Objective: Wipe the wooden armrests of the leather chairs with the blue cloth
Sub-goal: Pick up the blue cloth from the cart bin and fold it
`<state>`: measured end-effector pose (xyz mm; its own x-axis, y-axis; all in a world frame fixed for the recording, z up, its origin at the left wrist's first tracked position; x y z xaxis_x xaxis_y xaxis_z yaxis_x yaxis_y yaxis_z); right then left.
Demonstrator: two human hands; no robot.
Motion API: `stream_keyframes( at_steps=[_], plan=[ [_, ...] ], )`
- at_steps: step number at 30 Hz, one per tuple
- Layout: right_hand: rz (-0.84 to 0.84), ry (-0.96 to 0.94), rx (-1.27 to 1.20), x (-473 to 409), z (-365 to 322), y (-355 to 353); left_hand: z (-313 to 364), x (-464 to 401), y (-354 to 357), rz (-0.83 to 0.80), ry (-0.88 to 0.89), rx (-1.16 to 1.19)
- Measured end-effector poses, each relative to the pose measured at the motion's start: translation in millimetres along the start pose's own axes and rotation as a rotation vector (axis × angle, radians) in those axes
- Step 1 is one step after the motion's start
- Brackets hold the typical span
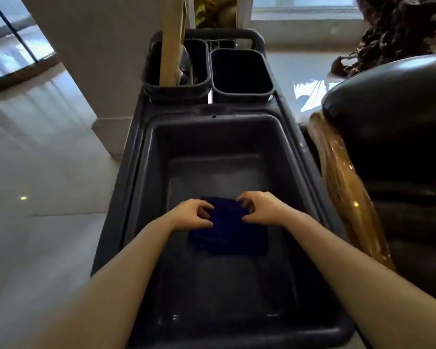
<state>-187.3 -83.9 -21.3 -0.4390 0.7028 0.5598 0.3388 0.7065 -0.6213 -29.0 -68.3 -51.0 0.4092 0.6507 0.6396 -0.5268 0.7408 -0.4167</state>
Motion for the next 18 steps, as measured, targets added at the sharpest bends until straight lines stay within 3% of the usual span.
stream_keyframes(
  at_steps=[5, 10, 13, 18],
  plan=[
    [-0.041, 0.066, 0.011, -24, 32, 34, -36, -19, 6, 0.087, -0.074, 0.087],
    [0.143, 0.075, 0.137, -40, 46, 39, -47, -35, -1, 0.29, -0.06, 0.031],
    [0.198, 0.075, 0.179, -42, 46, 40, -40, -40, 4, 0.351, -0.046, -0.086],
    [0.284, 0.071, 0.168, -37, 45, 44, -41, -40, 10, 0.385, -0.077, -0.037]
  ],
)
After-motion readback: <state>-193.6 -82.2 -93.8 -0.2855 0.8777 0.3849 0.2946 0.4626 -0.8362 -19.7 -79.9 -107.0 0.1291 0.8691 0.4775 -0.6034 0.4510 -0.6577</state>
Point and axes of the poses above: each hand's wrist, its own x-axis away from the middle knuckle, its own y-axis out of the palm, z = x × y, the point moved 9 cm from there along -x, towards the middle knuckle, and after that the axes turned 9 degrees about -z, right-handed, at the moved point
